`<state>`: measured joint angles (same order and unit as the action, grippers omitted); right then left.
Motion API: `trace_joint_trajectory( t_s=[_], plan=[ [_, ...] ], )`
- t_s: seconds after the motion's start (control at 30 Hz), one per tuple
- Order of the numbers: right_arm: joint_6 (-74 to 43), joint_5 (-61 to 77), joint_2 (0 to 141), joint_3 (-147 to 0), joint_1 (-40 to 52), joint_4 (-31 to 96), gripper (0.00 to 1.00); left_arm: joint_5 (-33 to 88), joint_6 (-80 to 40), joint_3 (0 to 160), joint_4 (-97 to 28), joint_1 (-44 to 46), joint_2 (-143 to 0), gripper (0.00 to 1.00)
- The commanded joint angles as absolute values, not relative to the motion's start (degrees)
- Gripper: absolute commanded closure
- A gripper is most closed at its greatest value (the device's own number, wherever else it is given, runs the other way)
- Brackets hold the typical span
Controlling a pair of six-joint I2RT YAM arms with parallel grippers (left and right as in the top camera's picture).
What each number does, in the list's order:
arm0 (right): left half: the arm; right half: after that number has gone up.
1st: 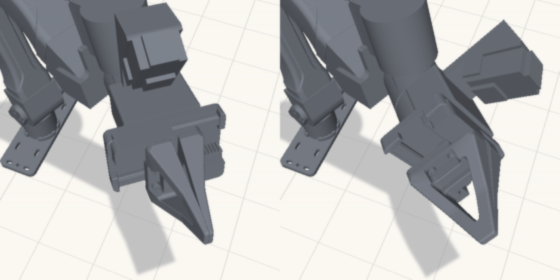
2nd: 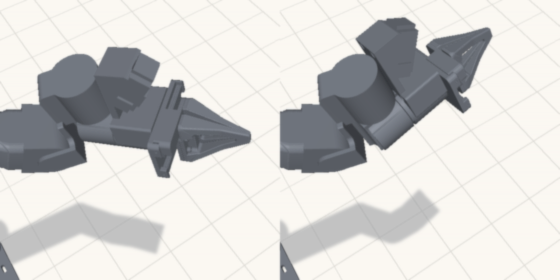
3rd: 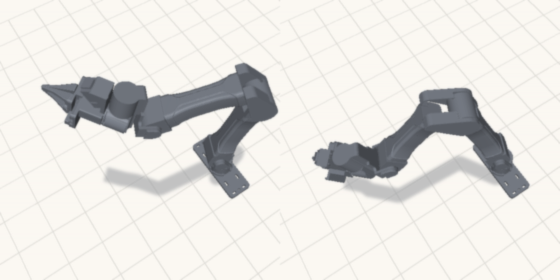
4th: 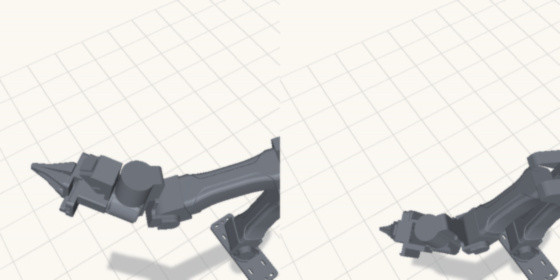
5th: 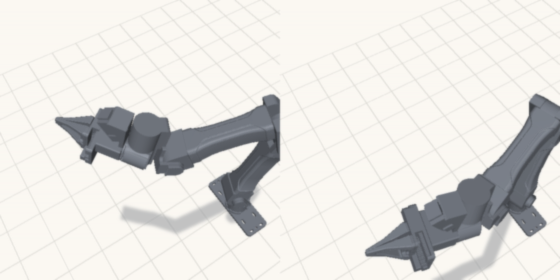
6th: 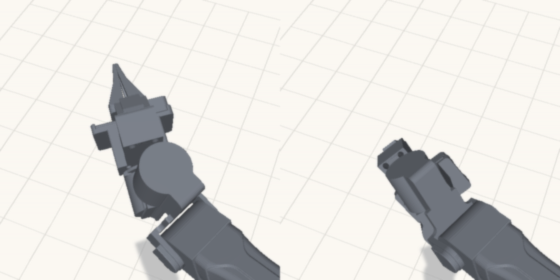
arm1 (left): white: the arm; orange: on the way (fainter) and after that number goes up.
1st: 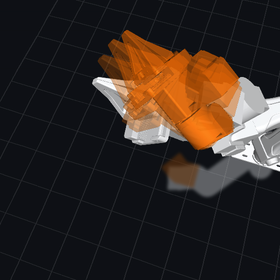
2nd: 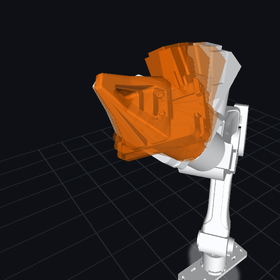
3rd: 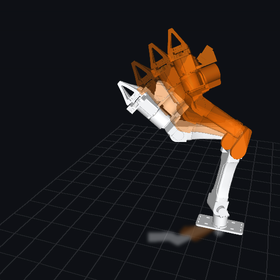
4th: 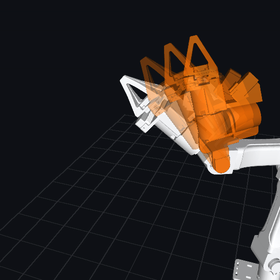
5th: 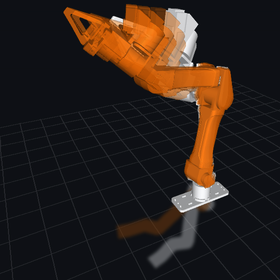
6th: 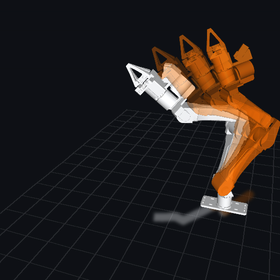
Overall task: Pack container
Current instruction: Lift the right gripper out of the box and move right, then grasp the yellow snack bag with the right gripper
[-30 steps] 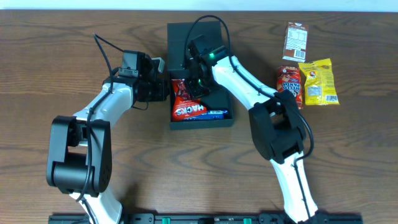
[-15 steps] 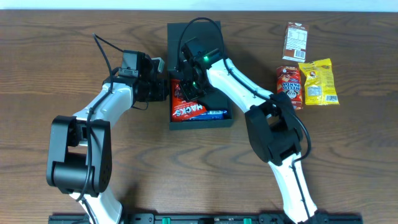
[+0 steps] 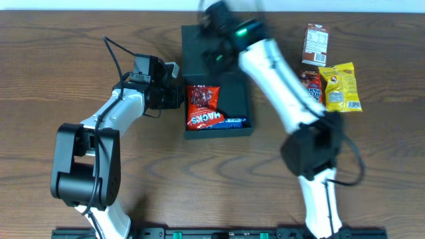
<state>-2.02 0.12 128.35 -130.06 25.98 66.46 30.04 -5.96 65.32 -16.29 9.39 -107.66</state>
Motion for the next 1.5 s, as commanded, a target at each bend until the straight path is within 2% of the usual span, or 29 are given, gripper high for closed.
trace_joint_trajectory(
  t_s=[0.0,0.1,0.13,0.17,0.2,0.23,0.27,0.3,0.37,0.4,0.43,0.53,0.7,1.03,1.23,1.4,1.47],
  plan=[
    [-0.1,-12.5,126.9,-130.4,17.5,68.4,0.98,31.5,-6.0,65.6,-16.2,9.7,-108.6,0.94],
    [-0.1,-12.9,127.5,-128.8,8.9,70.3,0.98,31.5,-6.0,65.6,-16.2,9.7,-108.6,0.94],
    [-0.1,-12.9,127.6,-128.3,6.4,70.6,0.95,31.5,-6.0,65.6,-16.2,9.7,-108.7,0.94],
    [-0.1,-12.9,127.6,-127.7,3.4,71.0,0.83,31.3,-6.0,65.6,-16.2,9.6,-108.7,0.94],
    [0.6,-12.6,127.6,-126.9,-0.4,71.3,0.66,30.9,-6.0,65.6,-16.2,9.6,-108.6,0.94],
    [1.5,-11.9,127.6,-126.3,-2.6,71.5,0.55,30.7,-6.0,65.6,-16.2,9.6,-108.6,0.91],
    [2.7,-10.7,127.6,-125.6,-4.7,71.4,0.48,30.4,-6.0,65.6,-16.2,9.6,-108.6,0.83],
    [4.2,-9.1,127.6,-124.7,-7.0,71.4,0.39,29.6,-6.1,65.6,-16.2,9.5,-108.6,0.71],
    [5.5,-7.4,127.6,-122.9,-10.4,71.4,0.33,28.7,-6.6,65.6,-16.2,9.0,-108.6,0.54],
    [5.4,-7.1,127.6,-122.0,-11.8,71.3,0.30,28.0,-7.2,65.6,-16.2,8.6,-108.6,0.43],
    [5.4,-7.0,127.6,-120.9,-13.0,71.1,0.28,27.3,-7.9,65.6,-16.2,8.2,-108.6,0.37],
    [5.4,-7.0,127.6,-117.1,-15.2,68.8,0.23,26.4,-9.5,65.6,-15.7,6.6,-108.6,0.28],
    [5.4,-7.2,127.6,-110.8,-15.2,62.3,0.14,26.5,-11.2,65.6,-15.0,4.1,-108.6,0.27],
    [5.4,-7.1,127.6,-101.2,-15.0,52.2,0.14,26.6,-12.1,65.6,-14.9,2.4,-108.6,0.26],
    [5.4,-7.1,127.6,-97.4,-14.6,48.2,0.23,26.6,-12.1,65.6,-14.7,2.2,-108.6,0.25],
    [5.2,-7.0,127.6,-96.5,-14.6,47.3,0.47,26.6,-12.1,65.6,-14.7,2.2,-108.6,0.26],
    [4.9,-7.0,127.6,-96.5,-14.6,47.4,0.64,26.6,-12.1,65.6,-14.7,2.2,-108.6,0.26]
  ],
)
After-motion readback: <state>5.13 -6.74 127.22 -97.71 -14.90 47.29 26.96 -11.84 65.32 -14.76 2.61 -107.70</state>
